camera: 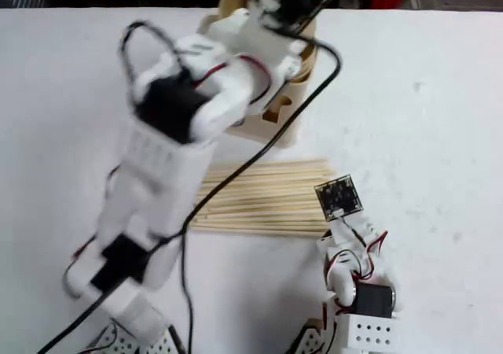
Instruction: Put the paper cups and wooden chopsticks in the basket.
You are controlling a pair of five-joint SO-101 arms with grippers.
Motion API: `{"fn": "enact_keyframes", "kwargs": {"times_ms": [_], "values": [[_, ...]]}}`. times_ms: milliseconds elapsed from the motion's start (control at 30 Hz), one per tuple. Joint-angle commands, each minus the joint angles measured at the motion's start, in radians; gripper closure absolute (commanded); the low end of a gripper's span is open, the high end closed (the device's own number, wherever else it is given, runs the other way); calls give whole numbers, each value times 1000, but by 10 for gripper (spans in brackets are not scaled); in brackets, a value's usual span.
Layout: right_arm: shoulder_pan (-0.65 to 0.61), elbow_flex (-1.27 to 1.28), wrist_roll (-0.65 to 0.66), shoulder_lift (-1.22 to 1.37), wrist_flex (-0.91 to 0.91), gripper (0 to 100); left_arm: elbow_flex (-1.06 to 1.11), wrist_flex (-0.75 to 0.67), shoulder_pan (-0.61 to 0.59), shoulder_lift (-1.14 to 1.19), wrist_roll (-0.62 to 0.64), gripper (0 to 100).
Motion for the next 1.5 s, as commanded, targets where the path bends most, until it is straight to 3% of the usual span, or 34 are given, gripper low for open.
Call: {"fn": "enact_keyframes", "kwargs": {"times_ms": [0, 300, 400, 533, 867, 1000, 1167, 1333, 1467], "values": [[-8, 9, 12, -2, -15, 978, -178, 38, 5, 128, 9, 977], [-10, 9, 12, -2, -15, 978, -404, 207, 4, 298, 3, 976], [-10, 9, 12, -2, -15, 978, -413, 203, 5, 303, -29, 924], [-10, 9, 12, -2, -15, 978, -405, 144, 1, 306, -38, 828], [-10, 9, 12, -2, -15, 978, -376, -81, -16, 384, -37, 828], [-10, 9, 12, -2, -15, 978, -396, -87, -27, 403, -34, 828], [1, 6, 12, -2, -19, 977, -531, 61, -150, 341, -5, 828], [73, -52, 109, -2, -21, 976, -626, 362, -384, 302, 155, 828], [93, -109, 112, -1, -42, 976, -465, 364, -588, 312, 169, 828]]}}
